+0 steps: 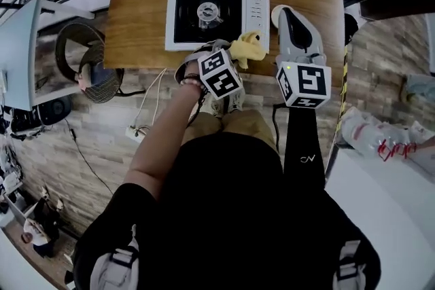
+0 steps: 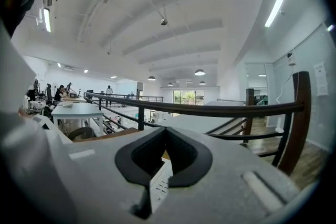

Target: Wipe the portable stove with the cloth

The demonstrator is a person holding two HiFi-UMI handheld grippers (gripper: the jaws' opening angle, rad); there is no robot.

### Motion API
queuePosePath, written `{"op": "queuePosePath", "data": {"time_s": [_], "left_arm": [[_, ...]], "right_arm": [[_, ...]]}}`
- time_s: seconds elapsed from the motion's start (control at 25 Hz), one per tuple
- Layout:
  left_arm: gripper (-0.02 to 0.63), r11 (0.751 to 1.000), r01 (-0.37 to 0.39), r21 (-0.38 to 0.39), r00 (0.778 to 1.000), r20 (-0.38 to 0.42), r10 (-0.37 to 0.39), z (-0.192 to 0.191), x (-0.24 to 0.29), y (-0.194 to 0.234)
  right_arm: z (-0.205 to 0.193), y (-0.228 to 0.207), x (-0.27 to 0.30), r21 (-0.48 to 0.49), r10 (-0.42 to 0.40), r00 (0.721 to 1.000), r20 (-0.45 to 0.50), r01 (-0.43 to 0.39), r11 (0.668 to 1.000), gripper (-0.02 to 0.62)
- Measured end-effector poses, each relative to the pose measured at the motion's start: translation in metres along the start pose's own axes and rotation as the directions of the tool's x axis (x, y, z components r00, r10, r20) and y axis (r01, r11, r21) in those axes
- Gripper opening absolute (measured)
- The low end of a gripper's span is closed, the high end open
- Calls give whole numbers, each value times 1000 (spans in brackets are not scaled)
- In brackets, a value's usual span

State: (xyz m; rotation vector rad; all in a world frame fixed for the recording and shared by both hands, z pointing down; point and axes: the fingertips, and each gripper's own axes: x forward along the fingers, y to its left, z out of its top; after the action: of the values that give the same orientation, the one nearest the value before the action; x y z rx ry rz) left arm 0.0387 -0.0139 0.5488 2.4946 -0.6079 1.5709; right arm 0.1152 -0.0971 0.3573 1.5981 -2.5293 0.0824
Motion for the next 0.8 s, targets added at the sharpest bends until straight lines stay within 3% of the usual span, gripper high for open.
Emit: {"op": "queuePosePath", "data": {"time_s": [0.4, 0.8], "left_arm": [[135, 985, -88, -146, 995, -49, 82, -77, -30, 33], [136, 957, -128, -260, 990, -92, 108, -186, -65, 91]], "right_arm": [[7, 60, 60, -14, 173, 985, 14, -173, 985, 0], [11, 139, 122, -27, 209, 978, -14, -210, 977, 0]]}}
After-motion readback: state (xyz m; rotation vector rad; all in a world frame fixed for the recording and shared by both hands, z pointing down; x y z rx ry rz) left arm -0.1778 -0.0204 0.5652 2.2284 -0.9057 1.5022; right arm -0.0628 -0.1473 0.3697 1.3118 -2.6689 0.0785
